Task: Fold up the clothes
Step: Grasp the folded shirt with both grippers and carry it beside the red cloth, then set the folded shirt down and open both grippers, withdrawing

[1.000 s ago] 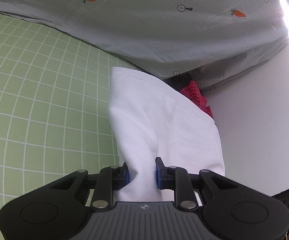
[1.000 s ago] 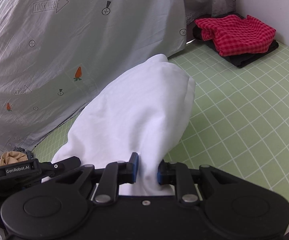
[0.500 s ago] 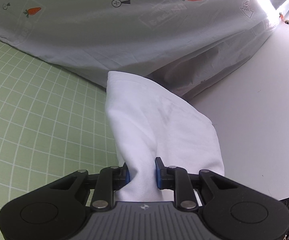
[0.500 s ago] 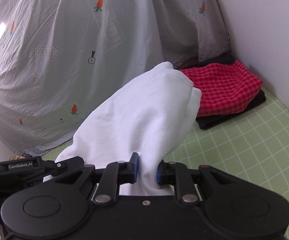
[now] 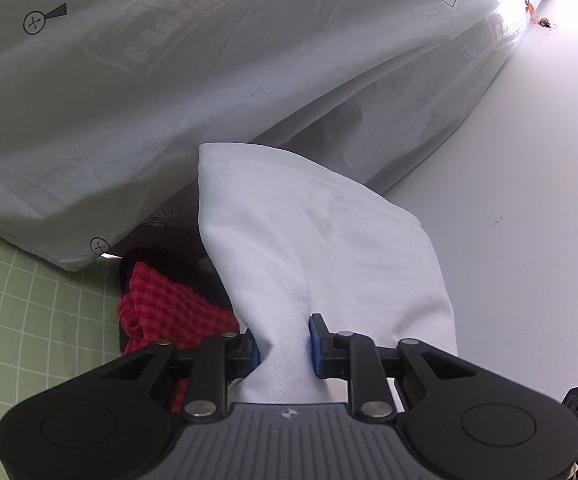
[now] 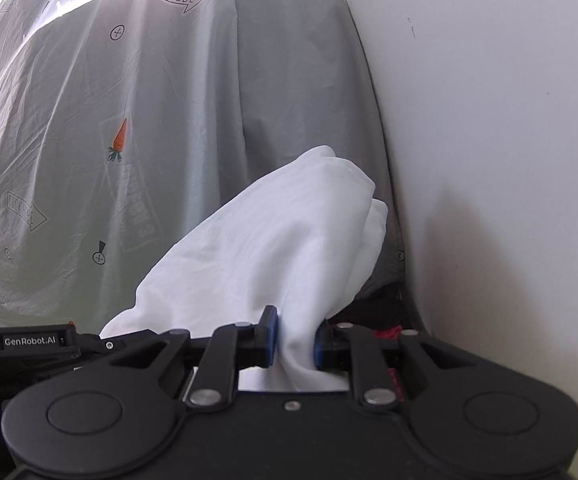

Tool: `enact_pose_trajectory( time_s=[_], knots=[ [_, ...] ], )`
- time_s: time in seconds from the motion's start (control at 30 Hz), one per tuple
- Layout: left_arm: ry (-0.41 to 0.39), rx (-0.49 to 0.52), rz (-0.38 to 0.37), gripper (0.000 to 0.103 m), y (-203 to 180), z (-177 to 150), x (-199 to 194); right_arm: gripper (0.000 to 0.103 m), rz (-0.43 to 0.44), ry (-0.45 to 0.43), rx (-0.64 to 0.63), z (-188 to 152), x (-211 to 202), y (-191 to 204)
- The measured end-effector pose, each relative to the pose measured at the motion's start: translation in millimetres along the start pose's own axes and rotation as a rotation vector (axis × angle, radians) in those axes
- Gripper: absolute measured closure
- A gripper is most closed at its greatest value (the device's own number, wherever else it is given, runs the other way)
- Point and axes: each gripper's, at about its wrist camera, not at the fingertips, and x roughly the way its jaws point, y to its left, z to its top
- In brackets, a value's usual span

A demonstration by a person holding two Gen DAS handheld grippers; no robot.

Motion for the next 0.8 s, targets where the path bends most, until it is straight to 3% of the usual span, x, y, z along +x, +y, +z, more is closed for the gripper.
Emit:
enact_pose_trajectory(
  time_s=[0.07,0.2,0.3,0.33,0.4,0.47,0.53,0.6,0.8],
  knots=[
    [0.007,0.02,0.032,0.074,8.4,6.0,30.1,0.081,-0.035,0.022,-0.034,0.7,32.9,-8.5],
    [0.124,0.028,0.232,0.063,43.3,-9.9,89.5,0.062,-0.17,0.147,-0.132,-28.3,117.8,-21.8],
    [0.217,-0.006,0.362,0.06,76.9,-31.3,123.5,0.061,-0.284,0.29,-0.221,-67.3,176.5,-24.7],
    [0.214,-0.005,0.358,0.051,80.0,-33.6,121.7,0.061,-0.304,0.3,-0.244,-79.5,181.5,-22.8],
    [0.21,-0.004,0.35,0.043,86.4,-38.1,118.0,0.061,-0.336,0.28,-0.272,-99.3,182.6,-17.8],
    [0.205,-0.002,0.342,0.031,92.7,-42.6,114.4,0.053,-0.371,0.255,-0.253,-107.8,174.4,-14.8],
    [0.201,-0.001,0.334,0.026,98.8,-47.1,110.7,0.042,-0.387,0.253,-0.213,-110.6,166.2,-14.2],
    [0.202,0.03,0.338,0.025,93.3,-51.2,102.0,0.033,-0.365,0.284,-0.147,-114.3,155.7,-18.3],
    [0.247,0.162,0.346,0.025,64.2,-69.3,73.8,0.03,-0.34,0.366,-0.078,-139.6,119.9,-6.9]
  ],
)
